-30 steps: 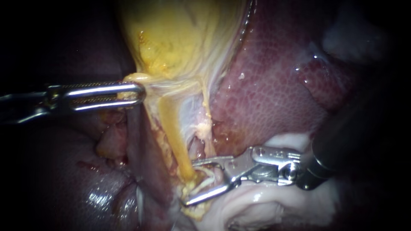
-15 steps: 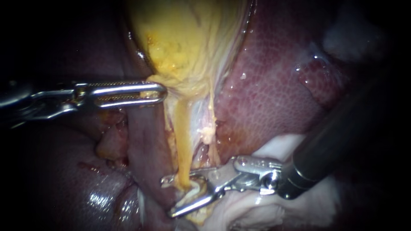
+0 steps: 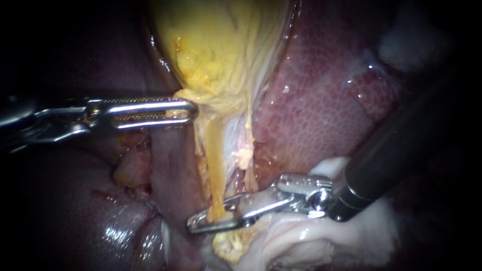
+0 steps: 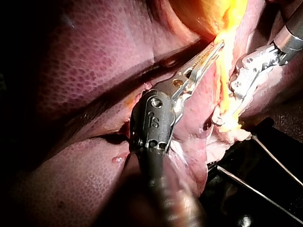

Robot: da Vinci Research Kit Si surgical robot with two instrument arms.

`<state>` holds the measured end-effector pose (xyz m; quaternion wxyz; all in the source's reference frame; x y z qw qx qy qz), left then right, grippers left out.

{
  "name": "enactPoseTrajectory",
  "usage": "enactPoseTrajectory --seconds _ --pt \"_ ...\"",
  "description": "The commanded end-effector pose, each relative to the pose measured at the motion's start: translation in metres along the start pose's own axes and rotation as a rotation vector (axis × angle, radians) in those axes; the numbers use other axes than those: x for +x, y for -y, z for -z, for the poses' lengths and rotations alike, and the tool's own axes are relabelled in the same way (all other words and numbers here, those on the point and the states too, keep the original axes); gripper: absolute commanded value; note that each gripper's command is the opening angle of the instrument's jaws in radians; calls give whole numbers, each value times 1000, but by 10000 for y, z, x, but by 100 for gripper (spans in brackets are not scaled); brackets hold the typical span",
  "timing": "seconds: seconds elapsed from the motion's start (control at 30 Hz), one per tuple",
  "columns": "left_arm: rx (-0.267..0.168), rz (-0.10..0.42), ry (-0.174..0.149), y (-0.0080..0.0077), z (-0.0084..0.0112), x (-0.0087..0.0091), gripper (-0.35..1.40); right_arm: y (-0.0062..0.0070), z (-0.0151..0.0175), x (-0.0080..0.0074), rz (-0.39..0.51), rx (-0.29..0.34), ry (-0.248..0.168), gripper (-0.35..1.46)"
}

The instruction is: Clipping first clip left tube

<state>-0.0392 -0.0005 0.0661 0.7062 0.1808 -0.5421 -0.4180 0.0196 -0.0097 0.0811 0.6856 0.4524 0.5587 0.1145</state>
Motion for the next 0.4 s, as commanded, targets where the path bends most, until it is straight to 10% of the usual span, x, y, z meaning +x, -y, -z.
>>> enactPoseTrajectory --seconds 0.03,0.4 --pt "1 0 0 0 0 0 -35 0 -1 0 -1 2 0 -35" --pt "0 0 1 1 0 0 -35 0 0 1 0 3 0 -35"
